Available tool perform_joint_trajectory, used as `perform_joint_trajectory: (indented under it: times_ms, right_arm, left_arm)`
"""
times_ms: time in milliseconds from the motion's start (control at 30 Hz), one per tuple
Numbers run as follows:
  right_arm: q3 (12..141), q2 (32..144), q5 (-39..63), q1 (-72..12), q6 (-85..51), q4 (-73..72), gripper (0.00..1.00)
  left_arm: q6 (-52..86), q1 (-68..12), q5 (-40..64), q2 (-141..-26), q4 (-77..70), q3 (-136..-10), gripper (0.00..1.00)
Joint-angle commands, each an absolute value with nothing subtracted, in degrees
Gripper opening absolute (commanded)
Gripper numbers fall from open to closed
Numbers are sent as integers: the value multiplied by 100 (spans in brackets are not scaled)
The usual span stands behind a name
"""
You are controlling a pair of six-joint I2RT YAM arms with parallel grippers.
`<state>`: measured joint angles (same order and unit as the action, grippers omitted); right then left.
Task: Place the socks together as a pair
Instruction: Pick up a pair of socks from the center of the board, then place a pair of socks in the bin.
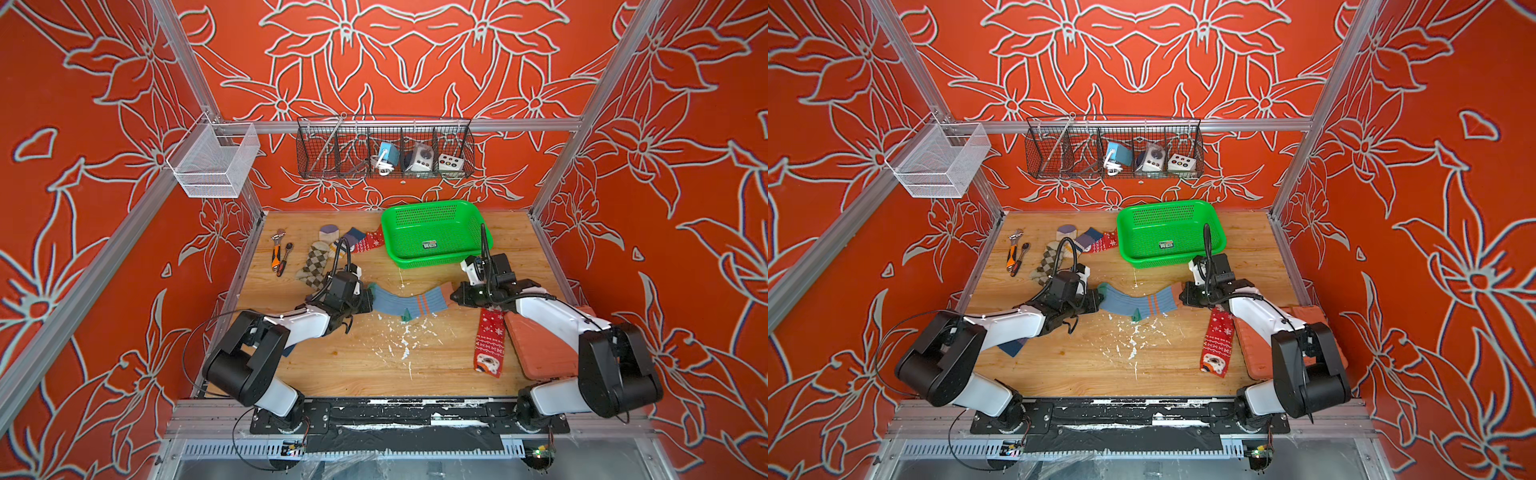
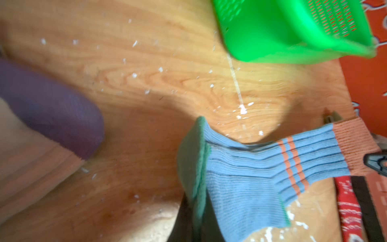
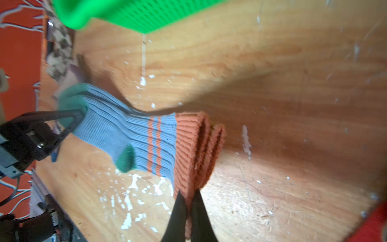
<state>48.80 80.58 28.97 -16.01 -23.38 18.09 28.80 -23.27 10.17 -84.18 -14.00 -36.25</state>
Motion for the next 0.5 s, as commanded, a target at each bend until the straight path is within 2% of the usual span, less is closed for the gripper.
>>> perform_joint_trajectory:
  times_ms: [0, 200, 467]
  right_arm:
    - [5547, 7919, 3077, -1573, -2229, 2277, 0]
    - [7110, 7977, 3024, -1514, -1962, 3175, 0]
    - [9389, 9074, 3024, -1216, -1600, 3926, 0]
  left_arm:
    - [2834, -2346, 1237, -7817, -934, -4077, 0]
    - [2908, -2344, 1583, -7427, -515, -5020, 0]
    - [2964, -2346, 1599, -8725, -585, -6654, 0]
